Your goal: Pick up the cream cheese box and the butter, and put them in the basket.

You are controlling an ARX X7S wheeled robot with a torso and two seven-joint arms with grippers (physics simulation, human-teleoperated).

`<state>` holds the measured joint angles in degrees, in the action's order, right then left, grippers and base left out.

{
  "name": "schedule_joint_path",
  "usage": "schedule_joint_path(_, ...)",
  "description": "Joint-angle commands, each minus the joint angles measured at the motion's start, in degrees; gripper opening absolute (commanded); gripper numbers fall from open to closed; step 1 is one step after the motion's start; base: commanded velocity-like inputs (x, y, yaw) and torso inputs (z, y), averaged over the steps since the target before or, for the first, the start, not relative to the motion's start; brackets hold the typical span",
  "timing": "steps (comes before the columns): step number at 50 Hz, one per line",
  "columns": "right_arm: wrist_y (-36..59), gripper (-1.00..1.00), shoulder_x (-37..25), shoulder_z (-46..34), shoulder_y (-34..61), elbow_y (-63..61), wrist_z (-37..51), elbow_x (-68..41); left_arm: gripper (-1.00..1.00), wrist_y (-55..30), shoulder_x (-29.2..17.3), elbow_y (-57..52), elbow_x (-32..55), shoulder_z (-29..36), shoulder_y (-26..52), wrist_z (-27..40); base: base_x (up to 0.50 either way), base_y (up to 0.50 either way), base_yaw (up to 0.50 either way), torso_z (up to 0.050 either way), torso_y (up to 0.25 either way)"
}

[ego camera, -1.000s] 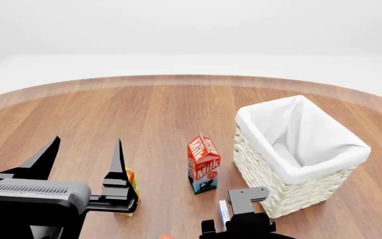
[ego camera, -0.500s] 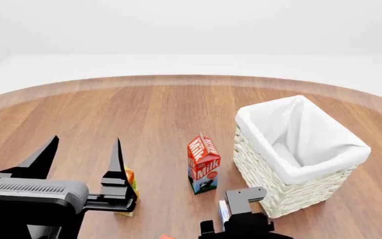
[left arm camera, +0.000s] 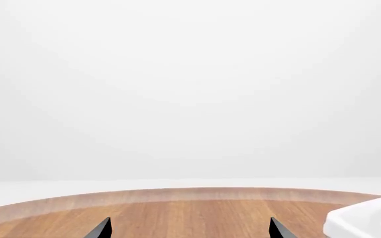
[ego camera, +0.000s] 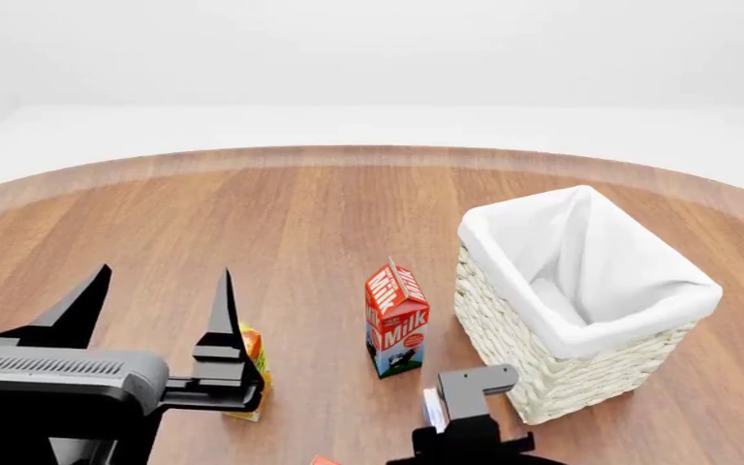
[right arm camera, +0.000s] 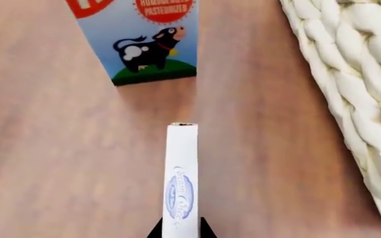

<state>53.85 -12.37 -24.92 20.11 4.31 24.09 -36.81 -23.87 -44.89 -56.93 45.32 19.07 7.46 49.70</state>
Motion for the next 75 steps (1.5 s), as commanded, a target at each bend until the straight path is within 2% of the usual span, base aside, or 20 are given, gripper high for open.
schedule_joint_path(1, 2.86, -1.0, -1.08, 1.0, -0.33, -7.48, 3.11, -1.17, 1.0, 0.58, -0.43, 0.1, 0.01, 0.15, -0.14, 0.21, 0.0, 0.0, 0.0, 0.0, 0.0)
schedule_joint_path(18, 11.73, -1.0, -2.48, 4.89, -0.5, -25.04, 10.94, -7.16, 1.0, 0.87, -0.91, -0.09, 0.44, 0.49, 0.1, 0.87, 0.0, 0.0, 0.0, 0.0, 0.0)
schedule_joint_path(25, 18.93, -1.0, -2.14, 10.15, 1.25, -34.05, 16.16, -13.3, 1.0, 0.75, -0.98, -0.14, 0.66, 0.96, 0.55, 1.01, 0.0, 0.0, 0.0, 0.0, 0.001)
schedule_joint_path(38, 25.5, -1.0, -0.5, 16.15, 3.32, -40.85, 22.11, -20.65, 1.0, 1.22, -0.74, 0.91, 0.89, 1.54, 1.63, 0.26, 0.0, 0.0, 0.0, 0.0, 0.0)
schedule_joint_path(43, 30.82, -1.0, 0.84, 21.58, 5.33, -44.02, 27.08, -27.24, 1.0, 0.95, -0.41, 1.27, 1.08, 2.06, 2.5, -0.04, 0.0, 0.0, 0.0, 0.0, 0.002)
schedule_joint_path(51, 35.26, -1.0, 1.42, 25.65, 8.95, -44.73, 34.96, -37.2, 1.0, 1.41, -1.3, 0.46, 1.21, 1.65, 1.6, 0.67, 0.0, 0.0, 0.0, 0.0, 0.0)
schedule_joint_path(61, 33.76, -1.0, -2.04, 25.74, 16.36, -40.95, 50.05, -54.3, 1.0, 1.68, -1.44, 0.44, 0.96, 2.04, 1.54, 0.79, 0.0, 0.0, 0.0, 0.0, 0.001)
schedule_joint_path(75, 30.67, -1.0, -6.79, 23.89, 22.72, -36.97, 54.99, -59.97, 1.0, 2.09, -1.58, 0.67, 0.87, 2.48, 1.63, 0.84, 0.0, 0.0, 0.0, 0.0, 0.0)
